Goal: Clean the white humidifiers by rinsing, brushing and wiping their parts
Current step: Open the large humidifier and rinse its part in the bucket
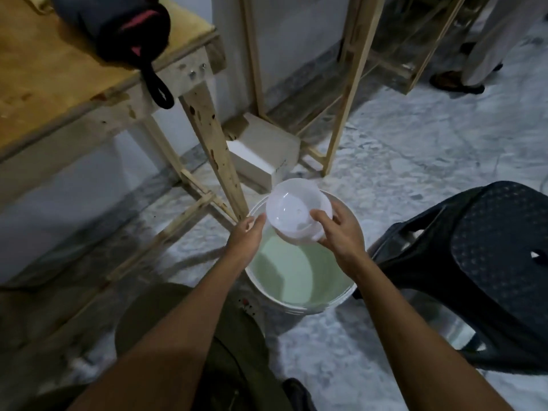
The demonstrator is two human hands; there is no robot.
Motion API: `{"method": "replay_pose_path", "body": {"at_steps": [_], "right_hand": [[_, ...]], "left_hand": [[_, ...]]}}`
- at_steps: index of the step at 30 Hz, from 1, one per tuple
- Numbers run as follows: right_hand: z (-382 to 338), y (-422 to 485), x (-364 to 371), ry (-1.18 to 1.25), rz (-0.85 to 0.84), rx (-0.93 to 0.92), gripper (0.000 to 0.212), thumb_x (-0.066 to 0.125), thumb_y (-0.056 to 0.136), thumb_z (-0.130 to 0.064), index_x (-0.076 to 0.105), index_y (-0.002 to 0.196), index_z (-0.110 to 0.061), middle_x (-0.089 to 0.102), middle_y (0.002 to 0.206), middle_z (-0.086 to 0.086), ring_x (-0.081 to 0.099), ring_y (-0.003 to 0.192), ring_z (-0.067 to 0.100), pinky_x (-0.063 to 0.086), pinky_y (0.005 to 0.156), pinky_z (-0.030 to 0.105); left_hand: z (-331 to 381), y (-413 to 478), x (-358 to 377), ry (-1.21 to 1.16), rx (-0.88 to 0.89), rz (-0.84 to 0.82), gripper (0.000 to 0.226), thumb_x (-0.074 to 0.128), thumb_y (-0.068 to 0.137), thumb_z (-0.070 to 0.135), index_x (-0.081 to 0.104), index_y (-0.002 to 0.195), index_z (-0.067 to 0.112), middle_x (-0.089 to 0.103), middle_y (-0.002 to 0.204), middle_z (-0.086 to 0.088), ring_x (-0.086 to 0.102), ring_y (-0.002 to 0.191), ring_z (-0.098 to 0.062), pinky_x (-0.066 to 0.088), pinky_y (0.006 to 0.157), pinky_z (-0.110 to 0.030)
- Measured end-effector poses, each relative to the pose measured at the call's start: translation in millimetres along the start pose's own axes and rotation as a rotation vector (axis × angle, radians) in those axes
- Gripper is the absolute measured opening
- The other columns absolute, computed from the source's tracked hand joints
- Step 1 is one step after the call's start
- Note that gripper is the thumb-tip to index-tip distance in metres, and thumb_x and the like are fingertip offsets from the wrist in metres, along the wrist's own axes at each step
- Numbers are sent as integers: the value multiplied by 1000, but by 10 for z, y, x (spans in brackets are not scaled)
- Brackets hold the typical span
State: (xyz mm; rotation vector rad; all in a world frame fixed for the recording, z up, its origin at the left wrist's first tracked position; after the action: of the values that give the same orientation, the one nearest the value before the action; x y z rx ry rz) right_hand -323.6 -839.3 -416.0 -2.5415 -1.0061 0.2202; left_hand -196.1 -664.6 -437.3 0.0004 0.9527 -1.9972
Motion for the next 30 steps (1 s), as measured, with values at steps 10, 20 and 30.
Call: {"method": "replay_pose_path", "body": {"at_steps": [10,20,30], "right_hand": [[438,256,-109,-108,93,12,38,78,81,-17,62,115,-24,68,101,-10,64,85,0,49,59,11],[536,307,-111,-163,106,4,57,81,76,-22,56,128,-14,66,113,0,65,93,5,50,64,12],[324,185,-33,-522,118,-238,96,83,73,-30,29,152,-25,38,150,-2,34,137,12,27,104,19]], "left_hand": [[-694,395,82,214,-160,66,53,59,84,26,51,135,12,56,131,-16,58,114,-36,52,96,-45],[-709,388,18,194,-43,92,52,49,83,-9,62,127,15,67,118,-12,60,108,-33,53,91,-42],[-755,411,-13,177,-45,84,65,44,84,-10,54,139,22,65,123,-12,59,111,-33,52,94,-41]]}}
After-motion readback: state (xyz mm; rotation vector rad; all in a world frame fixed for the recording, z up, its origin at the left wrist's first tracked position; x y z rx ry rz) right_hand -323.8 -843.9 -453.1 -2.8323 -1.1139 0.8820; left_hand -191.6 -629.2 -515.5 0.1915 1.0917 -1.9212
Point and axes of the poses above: each hand's wrist, its own y-axis towards the middle knuckle, its own x-axis out of the palm, z = x × y, the point moved 7 cm from there along y, towards the middle knuckle
